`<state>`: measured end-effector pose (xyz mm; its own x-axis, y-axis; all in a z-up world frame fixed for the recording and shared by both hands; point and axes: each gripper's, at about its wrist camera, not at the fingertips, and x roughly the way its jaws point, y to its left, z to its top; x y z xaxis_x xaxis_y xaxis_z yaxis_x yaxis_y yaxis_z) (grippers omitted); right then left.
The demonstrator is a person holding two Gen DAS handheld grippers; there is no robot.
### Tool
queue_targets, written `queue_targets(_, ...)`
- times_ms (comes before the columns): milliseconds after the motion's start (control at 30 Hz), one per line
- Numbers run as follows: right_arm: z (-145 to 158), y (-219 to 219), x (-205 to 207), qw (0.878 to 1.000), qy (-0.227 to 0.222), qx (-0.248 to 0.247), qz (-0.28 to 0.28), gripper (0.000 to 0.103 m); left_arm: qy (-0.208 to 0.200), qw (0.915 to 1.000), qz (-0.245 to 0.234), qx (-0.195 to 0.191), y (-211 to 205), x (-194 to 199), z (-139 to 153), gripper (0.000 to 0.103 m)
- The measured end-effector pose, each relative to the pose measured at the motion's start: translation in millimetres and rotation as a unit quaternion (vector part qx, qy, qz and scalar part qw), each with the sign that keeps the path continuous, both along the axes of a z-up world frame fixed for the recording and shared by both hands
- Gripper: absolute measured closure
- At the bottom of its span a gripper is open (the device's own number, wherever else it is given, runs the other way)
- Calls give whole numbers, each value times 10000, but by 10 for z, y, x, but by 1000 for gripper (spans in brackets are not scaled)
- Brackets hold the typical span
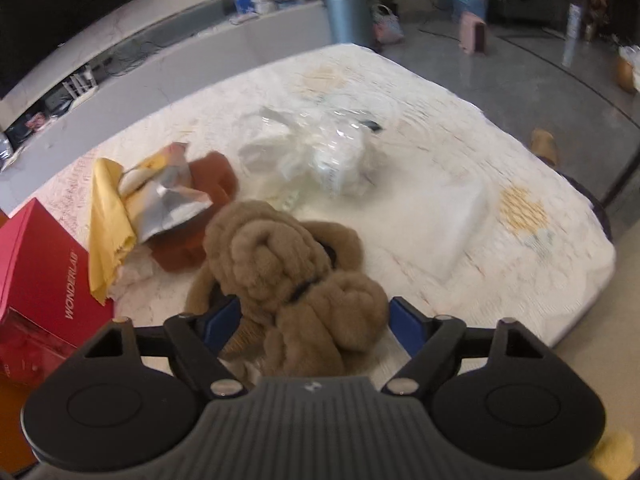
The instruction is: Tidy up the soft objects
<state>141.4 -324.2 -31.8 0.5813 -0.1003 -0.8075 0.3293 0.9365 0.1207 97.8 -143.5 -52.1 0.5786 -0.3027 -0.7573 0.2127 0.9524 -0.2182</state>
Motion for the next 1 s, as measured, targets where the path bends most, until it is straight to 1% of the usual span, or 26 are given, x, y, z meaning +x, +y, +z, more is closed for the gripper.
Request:
queue_targets(33,-9,50,45,9997,84,-208,133,16,-40,10000,6,23,-3,-3,-16,83)
queue_targets(67,-17,105,92,9985,102,-463,280,16,-95,9999,14,66,-6,-10,-29,81)
queue_targets(133,-25,242,167,9924,28,-1057,637,16,-160,9997,7,178,-23,-25,-55,72)
queue_targets(233,-42,462,239,9753,-73,-1825,1244,16,-169,9996,6,230,-34,-40,-58,71)
queue_targets(300,-28,576,202,9641,-125,-2172,1522,23,-193,9994,-14,279,-40,-52,-48,71)
queue_targets(333,-6,599,167,9622,-168,-2197,1599,26,-205,9994,-21,292,-43,-58,-47,71)
queue_targets(367,27,582,135,9643,-245,-2088,1614,48,-204,9994,-25,291,-39,-53,-50,71)
queue_targets(400,55,517,126,9699,-308,-1873,1523,74,-174,9995,-34,268,-43,-50,-58,71)
queue_targets(433,68,440,134,9764,-331,-1637,1368,74,-147,9996,-32,256,-54,-42,-66,71)
queue_targets(467,79,365,135,9811,-356,-1449,1230,82,-160,9994,-26,292,-66,-45,-62,71)
queue_targets(500,101,293,126,9851,-385,-1274,1089,87,-164,9993,-47,333,-78,-47,-54,71)
queue_targets(533,121,239,119,9882,-434,-1105,969,90,-168,9992,-71,349,-84,-51,-47,71)
queue_targets(600,137,185,83,9905,-509,-872,933,91,-169,9993,-63,330,-82,-48,-49,71)
queue_targets(800,184,210,29,9886,-638,-912,1010,96,-159,9993,-59,321,-87,-50,-41,71)
queue_targets(900,223,189,-16,9881,-763,-857,1021,97,-167,9993,-28,325,-86,-53,-2,75)
queue_targets(1000,294,200,-94,9860,-885,-966,1032,98,-445,9987,-40,254,-74,-104,129,82)
